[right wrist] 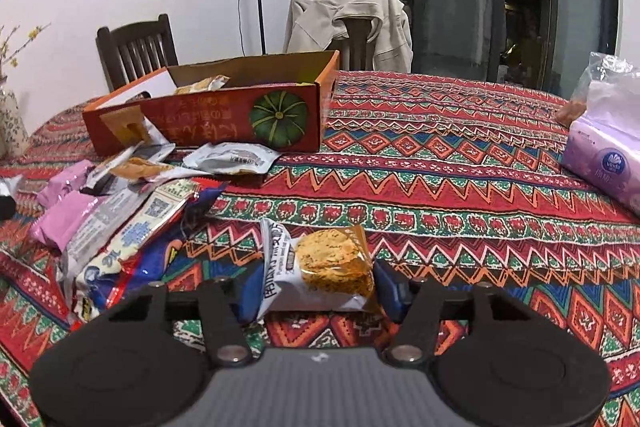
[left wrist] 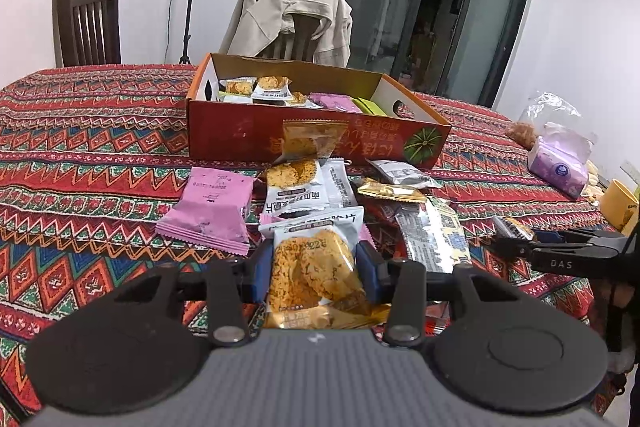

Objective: Organize snacks
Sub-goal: 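Carry both cookie packets into the box and open both tools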

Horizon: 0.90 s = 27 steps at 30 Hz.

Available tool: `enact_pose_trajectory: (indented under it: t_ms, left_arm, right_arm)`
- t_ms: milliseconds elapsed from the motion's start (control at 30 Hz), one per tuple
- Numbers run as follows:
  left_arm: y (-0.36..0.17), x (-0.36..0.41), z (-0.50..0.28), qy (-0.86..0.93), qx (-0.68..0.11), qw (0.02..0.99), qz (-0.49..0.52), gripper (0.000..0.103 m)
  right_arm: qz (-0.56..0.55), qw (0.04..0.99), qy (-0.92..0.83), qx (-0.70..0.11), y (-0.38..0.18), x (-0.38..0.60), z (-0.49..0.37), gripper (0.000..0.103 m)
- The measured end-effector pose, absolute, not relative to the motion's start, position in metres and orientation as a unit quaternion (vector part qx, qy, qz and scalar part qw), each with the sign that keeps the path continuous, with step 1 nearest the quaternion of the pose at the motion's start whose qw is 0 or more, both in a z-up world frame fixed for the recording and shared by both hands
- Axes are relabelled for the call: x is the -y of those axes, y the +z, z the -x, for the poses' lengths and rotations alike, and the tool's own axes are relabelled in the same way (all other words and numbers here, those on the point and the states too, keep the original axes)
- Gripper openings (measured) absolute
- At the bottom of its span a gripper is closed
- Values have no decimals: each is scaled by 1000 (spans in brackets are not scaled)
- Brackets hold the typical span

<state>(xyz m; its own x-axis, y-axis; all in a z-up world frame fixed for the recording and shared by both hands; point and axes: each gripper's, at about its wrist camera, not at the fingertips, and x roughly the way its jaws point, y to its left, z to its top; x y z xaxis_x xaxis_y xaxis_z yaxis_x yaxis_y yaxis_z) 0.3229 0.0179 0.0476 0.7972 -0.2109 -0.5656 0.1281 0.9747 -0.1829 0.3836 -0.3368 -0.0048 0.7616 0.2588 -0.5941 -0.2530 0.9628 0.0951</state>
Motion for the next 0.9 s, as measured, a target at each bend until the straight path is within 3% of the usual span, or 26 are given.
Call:
enact_pose_trajectory:
  t_ms: [300,533,767,833,900]
  left_arm:
    - [94,-41,-378,-125,-267,952,86,44]
    - [111,-41,-515,-126,-293,946,55,44]
    - [60,-25,-622,-85,-373,924,16,45]
    - [52,-24,-635,-73,-386,920,15,48]
    - [49,-23,-638,-82,-389,918,13,57]
  right_arm:
    - [-22,945,166,-281,36,337,-397,54]
    - [51,934,254,-246,91,279,-482,54]
    - [107,888,283,-346,57,192,-617,54]
    - [123,875,274,-380,44,174,-642,55]
    - [125,872,264,-392,38,163,-658,60]
